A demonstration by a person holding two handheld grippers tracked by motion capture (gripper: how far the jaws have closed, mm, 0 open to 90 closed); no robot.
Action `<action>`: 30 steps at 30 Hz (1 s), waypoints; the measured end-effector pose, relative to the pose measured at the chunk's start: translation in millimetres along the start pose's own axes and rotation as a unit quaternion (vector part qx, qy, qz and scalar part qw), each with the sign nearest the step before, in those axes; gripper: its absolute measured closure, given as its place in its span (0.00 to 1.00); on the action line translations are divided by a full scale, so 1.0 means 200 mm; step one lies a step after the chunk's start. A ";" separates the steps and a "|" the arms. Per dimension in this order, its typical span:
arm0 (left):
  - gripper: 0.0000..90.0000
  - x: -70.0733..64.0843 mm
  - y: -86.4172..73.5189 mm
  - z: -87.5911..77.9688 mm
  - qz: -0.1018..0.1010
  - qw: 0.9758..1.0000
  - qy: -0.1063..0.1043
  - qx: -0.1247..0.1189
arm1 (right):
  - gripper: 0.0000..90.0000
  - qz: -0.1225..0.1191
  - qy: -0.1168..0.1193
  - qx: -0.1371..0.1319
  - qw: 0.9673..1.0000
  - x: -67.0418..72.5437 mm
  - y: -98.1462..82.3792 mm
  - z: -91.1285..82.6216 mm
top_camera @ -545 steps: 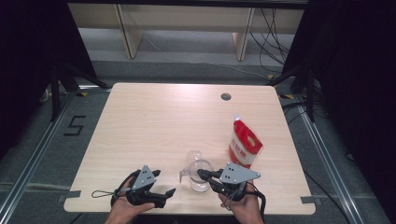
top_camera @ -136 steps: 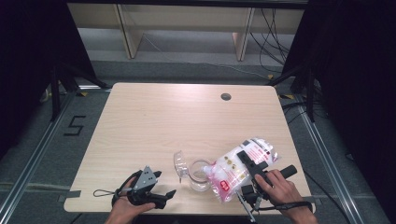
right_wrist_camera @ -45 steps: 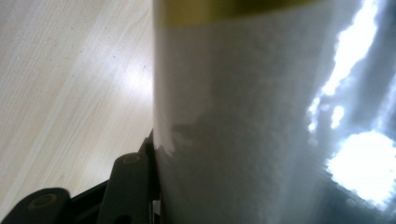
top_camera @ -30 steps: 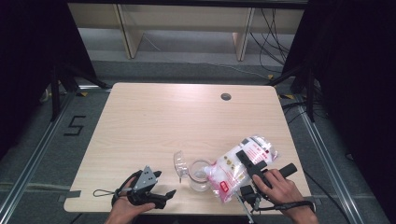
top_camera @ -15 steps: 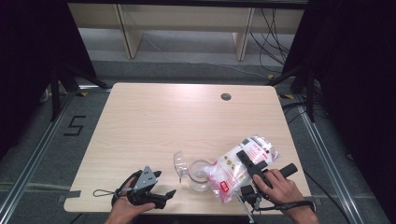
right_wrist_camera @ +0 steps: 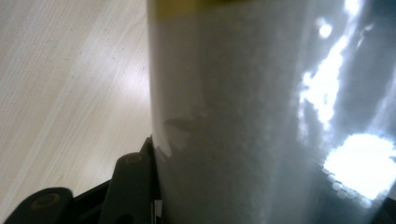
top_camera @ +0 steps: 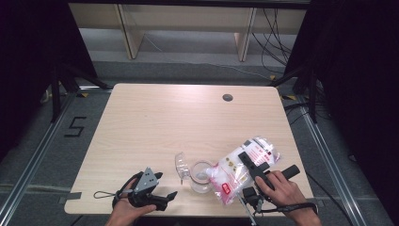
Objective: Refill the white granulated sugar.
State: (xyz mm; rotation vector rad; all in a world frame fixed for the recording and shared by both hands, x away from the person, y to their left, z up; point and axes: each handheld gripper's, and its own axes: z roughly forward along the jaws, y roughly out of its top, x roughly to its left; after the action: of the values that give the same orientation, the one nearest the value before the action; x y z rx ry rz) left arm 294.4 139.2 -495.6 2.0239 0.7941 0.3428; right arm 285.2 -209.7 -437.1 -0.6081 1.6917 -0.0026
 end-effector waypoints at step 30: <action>0.18 0.00 0.00 0.00 0.003 1.000 0.001 0.000 | 0.61 -0.005 -0.004 0.001 1.000 0.00 -0.01 0.00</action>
State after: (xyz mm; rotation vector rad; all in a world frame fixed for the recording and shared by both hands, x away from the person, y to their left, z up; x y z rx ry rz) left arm 294.3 139.1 -494.9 2.0257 0.7890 0.3475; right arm 286.2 -210.9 -436.1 -0.6143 1.6804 -0.0083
